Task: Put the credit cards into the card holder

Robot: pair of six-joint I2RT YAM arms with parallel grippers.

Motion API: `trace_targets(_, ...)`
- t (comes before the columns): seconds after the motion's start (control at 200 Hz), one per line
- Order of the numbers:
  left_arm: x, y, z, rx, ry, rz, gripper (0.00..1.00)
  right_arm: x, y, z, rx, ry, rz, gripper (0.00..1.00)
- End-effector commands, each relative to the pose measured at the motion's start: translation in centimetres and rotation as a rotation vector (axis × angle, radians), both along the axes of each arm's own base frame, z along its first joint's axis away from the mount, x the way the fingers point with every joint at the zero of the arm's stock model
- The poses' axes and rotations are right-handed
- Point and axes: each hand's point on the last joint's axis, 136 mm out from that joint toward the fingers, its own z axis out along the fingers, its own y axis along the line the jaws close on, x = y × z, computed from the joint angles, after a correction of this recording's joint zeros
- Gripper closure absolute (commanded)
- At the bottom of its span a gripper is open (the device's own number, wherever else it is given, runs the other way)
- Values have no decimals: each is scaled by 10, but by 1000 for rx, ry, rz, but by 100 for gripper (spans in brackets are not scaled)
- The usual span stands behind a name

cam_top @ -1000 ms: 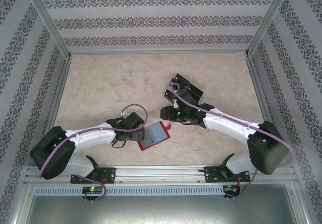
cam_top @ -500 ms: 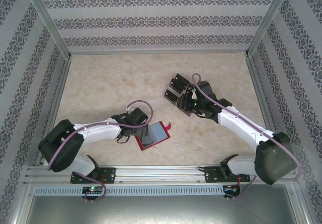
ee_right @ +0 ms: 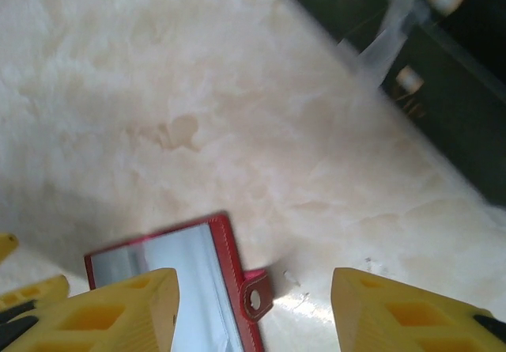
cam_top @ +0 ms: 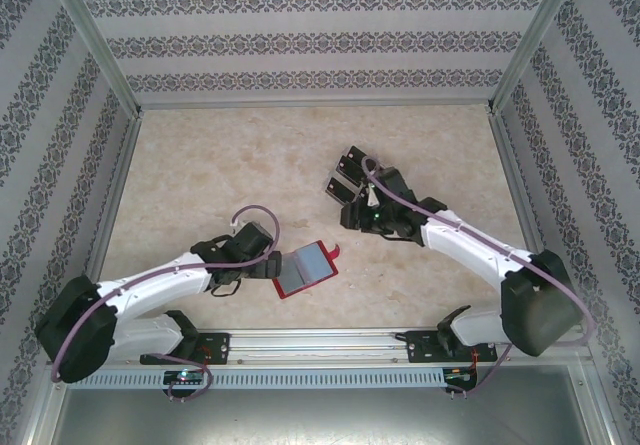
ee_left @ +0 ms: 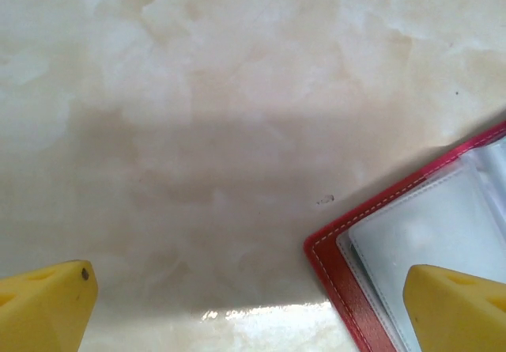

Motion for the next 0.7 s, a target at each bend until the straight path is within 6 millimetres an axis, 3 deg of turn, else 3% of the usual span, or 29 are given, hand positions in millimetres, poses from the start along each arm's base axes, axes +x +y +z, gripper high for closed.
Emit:
trace_targets(0.0, -8, 8, -2, -15, 29, 51, 0, -11, 13, -16, -53, 33, 69, 46)
trace_targets(0.195, -4, 5, 4, -22, 18, 51, 0, -26, 31, -44, -124, 73, 125, 47)
trace_targets(0.38, 0, 2, 8, -29, 4, 46, 0, -21, 35, -61, -153, 91, 108, 56)
trace_targets(0.515, 1, 1, 9, -29, -1, 42, 0, -18, 37, -66, -160, 97, 96, 71)
trace_targets(0.615, 1, 1, 8, -33, -2, 42, 0, -17, 34, -68, -169, 101, 75, 91)
trace_targets(0.695, 2, 0, 9, -36, -5, 39, 0, -16, 30, -69, -178, 101, 40, 100)
